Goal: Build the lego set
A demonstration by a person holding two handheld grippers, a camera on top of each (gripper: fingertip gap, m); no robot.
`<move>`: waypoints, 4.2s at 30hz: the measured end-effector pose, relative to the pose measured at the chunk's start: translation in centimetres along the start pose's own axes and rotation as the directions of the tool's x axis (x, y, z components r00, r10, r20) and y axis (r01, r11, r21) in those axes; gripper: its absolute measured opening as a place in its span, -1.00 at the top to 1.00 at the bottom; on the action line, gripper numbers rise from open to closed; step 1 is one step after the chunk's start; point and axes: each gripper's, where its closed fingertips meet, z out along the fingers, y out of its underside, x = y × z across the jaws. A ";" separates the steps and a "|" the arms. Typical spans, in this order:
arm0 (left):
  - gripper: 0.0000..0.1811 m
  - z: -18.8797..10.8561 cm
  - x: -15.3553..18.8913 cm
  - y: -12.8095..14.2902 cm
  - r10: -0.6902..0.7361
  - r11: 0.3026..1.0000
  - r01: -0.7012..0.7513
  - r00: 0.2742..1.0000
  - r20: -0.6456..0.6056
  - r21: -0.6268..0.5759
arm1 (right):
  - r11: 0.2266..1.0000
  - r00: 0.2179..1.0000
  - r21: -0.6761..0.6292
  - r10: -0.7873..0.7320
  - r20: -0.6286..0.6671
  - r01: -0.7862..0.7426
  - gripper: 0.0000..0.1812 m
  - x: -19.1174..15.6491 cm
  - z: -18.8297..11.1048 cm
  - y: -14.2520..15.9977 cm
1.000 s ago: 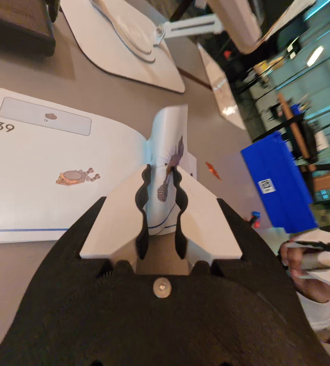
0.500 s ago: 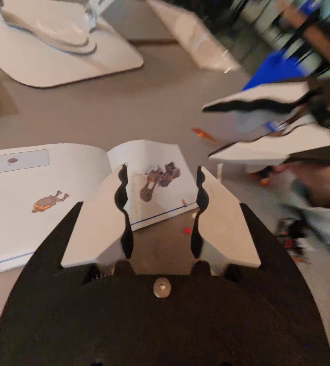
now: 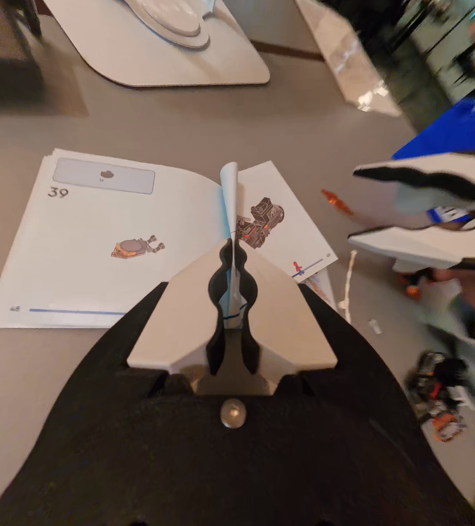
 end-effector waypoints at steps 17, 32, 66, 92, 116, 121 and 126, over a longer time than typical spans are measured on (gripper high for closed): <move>0.53 -0.5 1.7 -0.8 -0.043 0.997 0.051 0.989 -0.141 0.053 | 0.937 0.866 -0.039 0.337 0.370 -0.347 1.00 -4.8 1.4 -1.1; 0.82 -0.2 4.3 -0.2 0.419 0.907 -0.421 0.906 0.062 0.028 | 0.930 0.884 0.204 0.196 0.424 -0.305 0.93 -5.4 -1.1 -5.0; 0.81 -0.6 -3.3 1.0 0.194 0.978 -0.168 0.953 0.232 -0.125 | 0.968 0.995 -0.241 -0.045 0.093 0.066 1.00 -3.5 3.4 4.2; 0.64 -7.5 -0.3 -2.4 0.210 0.965 -0.231 0.965 0.160 0.127 | 0.970 0.999 0.240 0.006 0.051 -0.018 1.00 -2.4 -1.8 -3.8; 0.69 -6.7 1.0 -1.2 0.284 0.953 -0.290 0.956 0.069 0.087 | 0.993 0.875 -0.100 -0.012 0.484 0.069 0.72 -10.1 -1.2 2.0; 0.70 -8.1 -1.5 -1.7 0.259 0.957 -0.273 0.956 0.136 0.100 | 0.960 0.914 -0.207 -0.096 0.394 0.190 0.72 -8.8 0.3 4.7; 0.69 -9.2 -2.9 -2.0 0.230 0.961 -0.251 0.959 0.165 0.119 | 0.956 0.907 -0.218 -0.094 0.410 0.198 0.71 -9.1 0.6 5.3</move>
